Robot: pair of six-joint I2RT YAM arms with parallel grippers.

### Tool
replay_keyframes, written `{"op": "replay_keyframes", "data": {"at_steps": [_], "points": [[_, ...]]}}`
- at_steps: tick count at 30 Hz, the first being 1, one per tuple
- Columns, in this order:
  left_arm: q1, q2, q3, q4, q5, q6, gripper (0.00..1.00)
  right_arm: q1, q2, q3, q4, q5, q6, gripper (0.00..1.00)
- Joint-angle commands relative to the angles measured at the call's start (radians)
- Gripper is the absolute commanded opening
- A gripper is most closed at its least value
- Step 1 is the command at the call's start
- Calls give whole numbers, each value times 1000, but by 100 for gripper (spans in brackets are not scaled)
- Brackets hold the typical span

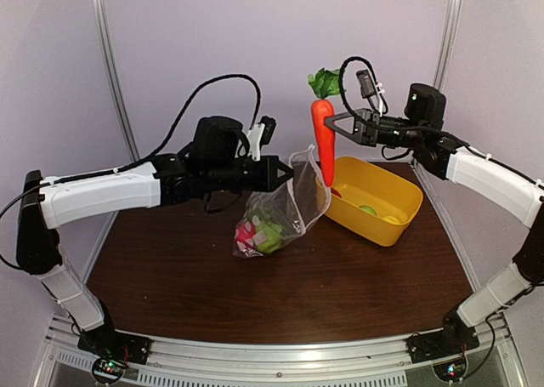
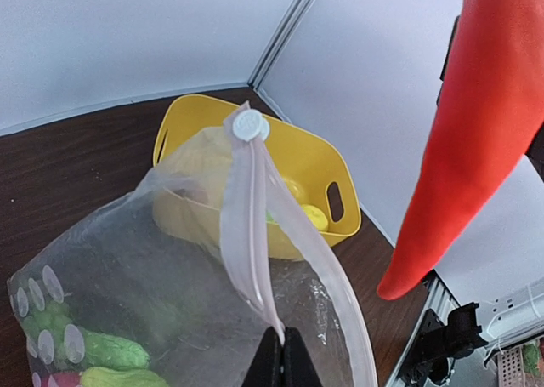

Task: Place the food in the zip-top bag and seal the zipper
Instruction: Pick up the fake vegetable from the zipper food storage bag.

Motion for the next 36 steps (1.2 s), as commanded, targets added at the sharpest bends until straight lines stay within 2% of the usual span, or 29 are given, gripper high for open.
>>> {"op": "replay_keyframes", "data": {"at_steps": [1,9,16,20,24,28,33,36], "points": [[7,11,38,69,-3,-16,0,36,30,53,111,-44,60,7],[13,-13,49,88,49,-65,0,58,103,25,91,15,-64,6],[17,-65,-1,142,23,-100,0,82,95,10,4,49,-157,8],[25,-92,-49,180,-12,-122,0,113,74,-2,-113,154,-245,9],[31,-125,-121,238,-44,-135,0,146,52,-51,-166,318,-237,10],[33,-147,-172,271,-99,-143,0,181,47,-67,-222,383,-232,10],[35,-155,-219,306,-120,-156,0,217,58,-4,-343,491,-219,12],[35,-151,-230,312,-116,-148,0,233,66,44,-449,630,-182,12]]}}
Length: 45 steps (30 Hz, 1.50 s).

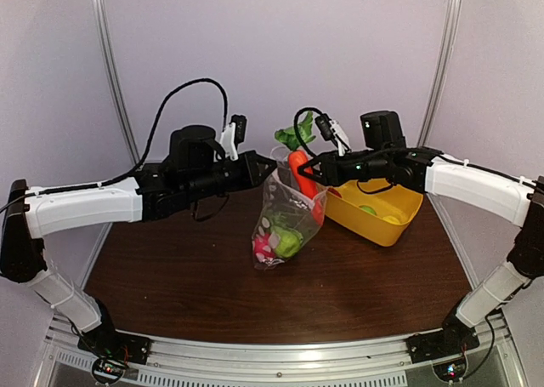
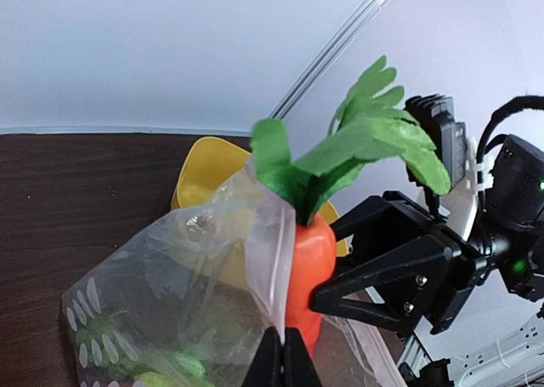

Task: Place the food in the zip-top bag and seal the zipper
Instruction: Pick up the fake vegetable from the zipper food storage bag.

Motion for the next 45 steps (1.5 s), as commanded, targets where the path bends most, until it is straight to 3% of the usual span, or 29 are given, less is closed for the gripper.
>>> {"op": "replay_keyframes", "data": {"at_steps": [1,10,19,34,40,45], "points": [[9,-18,-25,78,-20,6,0,21,0,86,-165,197,47,12],[9,4,-31,54,-14,32,0,59,37,70,-199,105,174,15],[9,8,-26,23,-63,31,0,93,17,81,-270,89,-9,15],[9,-2,-25,-31,-91,20,0,48,-55,74,-328,-63,-164,16],[10,-12,-23,3,-71,19,0,50,-41,23,-340,-30,-156,20],[9,-31,-52,93,-26,22,0,51,50,86,-440,-61,-145,23]]}}
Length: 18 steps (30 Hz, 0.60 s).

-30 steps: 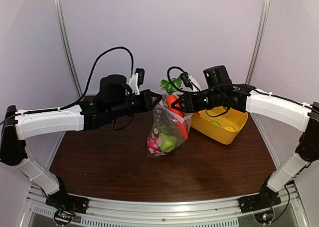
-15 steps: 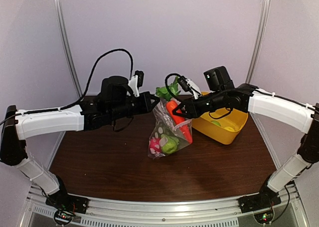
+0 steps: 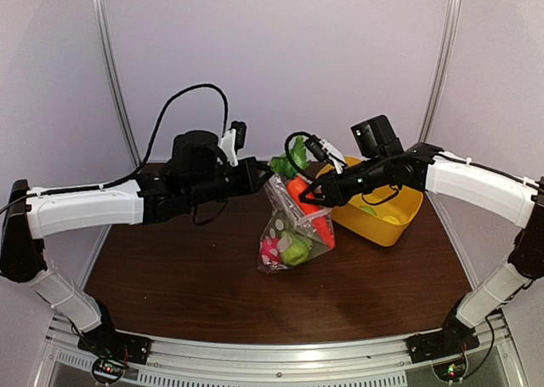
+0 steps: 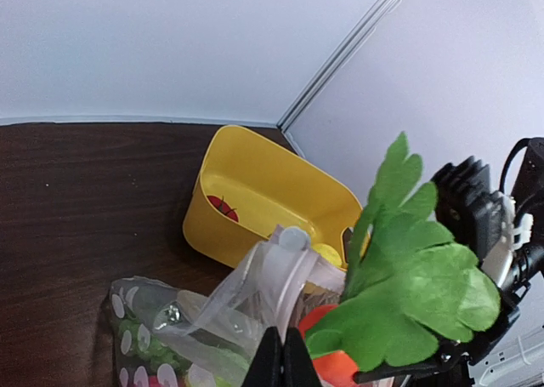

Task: Place the food in the zip-top bag and seal the zipper
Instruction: Pick up the fake vegetable from the zipper food storage bag, then adjust the zipper food storage bag at the center of the board.

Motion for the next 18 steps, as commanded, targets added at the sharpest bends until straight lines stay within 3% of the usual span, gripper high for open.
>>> {"op": "replay_keyframes", "data": {"at_steps": [1,10,18], "points": [[9,-34,-33,137,28,5,0,3,68,44,-124,-31,-6,26],[9,-36,-33,118,37,5,0,-8,44,283,-366,39,-220,57],[9,-30,-17,106,31,14,0,-51,-13,219,-349,161,-198,60]]}}
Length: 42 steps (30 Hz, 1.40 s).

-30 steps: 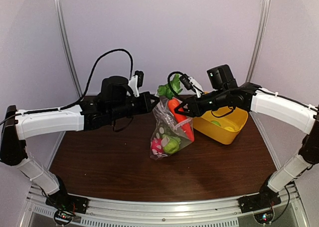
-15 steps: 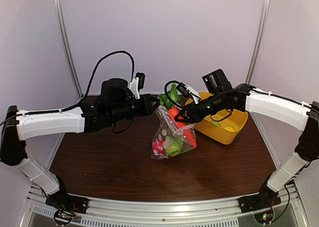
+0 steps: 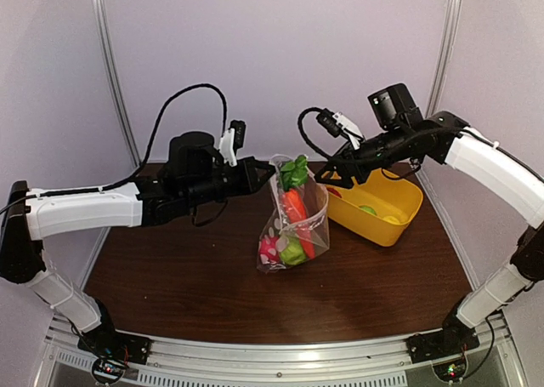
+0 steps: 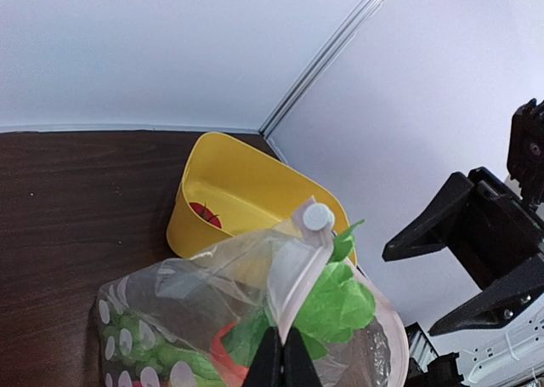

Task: Place the food in the zip-top bag and seal the zipper
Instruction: Adjust the zipper food storage bag at the center of the board.

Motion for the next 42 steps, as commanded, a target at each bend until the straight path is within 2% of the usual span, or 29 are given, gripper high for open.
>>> {"op": "replay_keyframes", "data": {"at_steps": [1,4,8,10,13,15,17,20,24,27,29,32,36,39,42], "points": [[8,-17,18,35,-9,15,0,-20,0,-53,-41,120,5,60],[9,-16,26,29,-5,21,0,-20,17,-65,-65,92,4,59],[8,-13,32,29,-2,25,0,-20,19,-73,-54,84,10,45],[9,-11,35,27,0,26,0,-21,23,-64,-56,89,13,34],[8,-10,50,6,-1,38,0,-22,30,-25,-61,103,8,10],[8,-12,107,-78,-25,86,0,-25,45,47,-60,111,5,0],[8,-15,194,-220,-67,153,0,-31,63,142,-42,89,12,0],[8,-10,295,-318,-54,198,0,-35,73,227,25,76,30,0],[11,68,432,-507,-7,222,0,-35,84,203,132,120,43,0],[19,127,515,-657,-1,241,0,-35,111,196,136,115,43,0],[25,116,511,-669,-24,240,0,-37,120,195,127,104,41,9],[36,74,464,-602,-42,240,0,-48,108,196,112,80,33,21],[57,79,463,-587,-31,244,0,-140,67,179,59,31,1,39],[61,89,463,-587,-10,242,0,-269,31,117,16,6,-30,42],[61,90,448,-571,1,235,0,-398,2,3,-2,44,-109,42]]}}
